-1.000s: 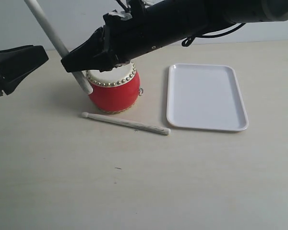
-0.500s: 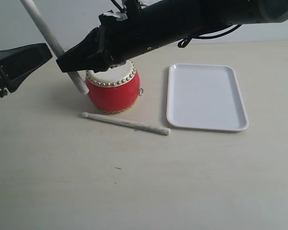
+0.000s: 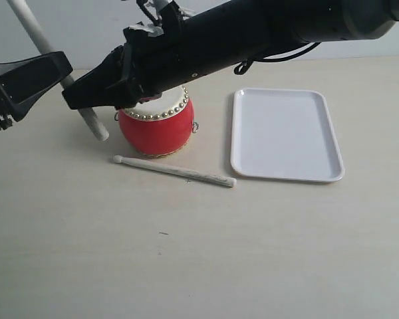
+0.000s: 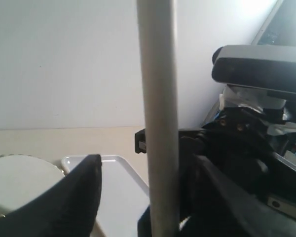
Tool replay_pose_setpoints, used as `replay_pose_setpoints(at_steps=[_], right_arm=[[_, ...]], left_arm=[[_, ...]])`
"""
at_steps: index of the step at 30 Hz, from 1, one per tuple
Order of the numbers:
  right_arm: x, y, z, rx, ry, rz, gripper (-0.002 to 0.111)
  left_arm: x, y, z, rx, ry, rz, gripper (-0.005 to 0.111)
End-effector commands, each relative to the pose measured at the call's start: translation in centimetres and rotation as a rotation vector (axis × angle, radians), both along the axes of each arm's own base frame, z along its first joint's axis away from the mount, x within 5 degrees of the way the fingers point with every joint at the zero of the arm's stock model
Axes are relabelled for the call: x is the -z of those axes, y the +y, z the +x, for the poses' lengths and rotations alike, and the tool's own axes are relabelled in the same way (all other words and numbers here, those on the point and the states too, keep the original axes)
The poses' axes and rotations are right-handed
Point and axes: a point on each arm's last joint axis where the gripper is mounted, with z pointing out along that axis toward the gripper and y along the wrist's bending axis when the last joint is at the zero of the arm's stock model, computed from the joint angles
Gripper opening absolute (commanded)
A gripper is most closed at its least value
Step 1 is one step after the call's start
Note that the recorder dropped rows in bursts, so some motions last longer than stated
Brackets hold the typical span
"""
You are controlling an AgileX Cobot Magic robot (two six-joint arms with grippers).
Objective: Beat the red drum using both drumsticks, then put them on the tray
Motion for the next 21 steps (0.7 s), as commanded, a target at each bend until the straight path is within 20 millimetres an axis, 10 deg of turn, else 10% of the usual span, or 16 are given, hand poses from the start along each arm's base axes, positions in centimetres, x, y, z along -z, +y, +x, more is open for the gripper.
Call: replay_pose_setpoints(at_steps=[1, 10, 18, 21], right_arm=[[-0.04, 0.85, -0.71, -0.022, -0.011, 0.011, 0.0], [0.12, 0.87, -0.46, 0.003, -0.019, 0.002, 0.0], [0.13, 0.87, -0.42, 0.006, -0.02, 0.0, 0.0], [0.1, 0.88, -0.42, 0.008, -0.018, 0.003, 0.0]], left_arm=[[-0.25, -0.14, 0.01, 0.007, -0.018, -0.01, 0.054], [-0.23, -0.15, -0.01, 0.01, -0.018, -0.008, 0.051], [-0.22, -0.16, -0.02, 0.011, -0.018, -0.007, 0.002], [-0.22, -0.17, -0.03, 0.013, -0.018, -0.006, 0.0]])
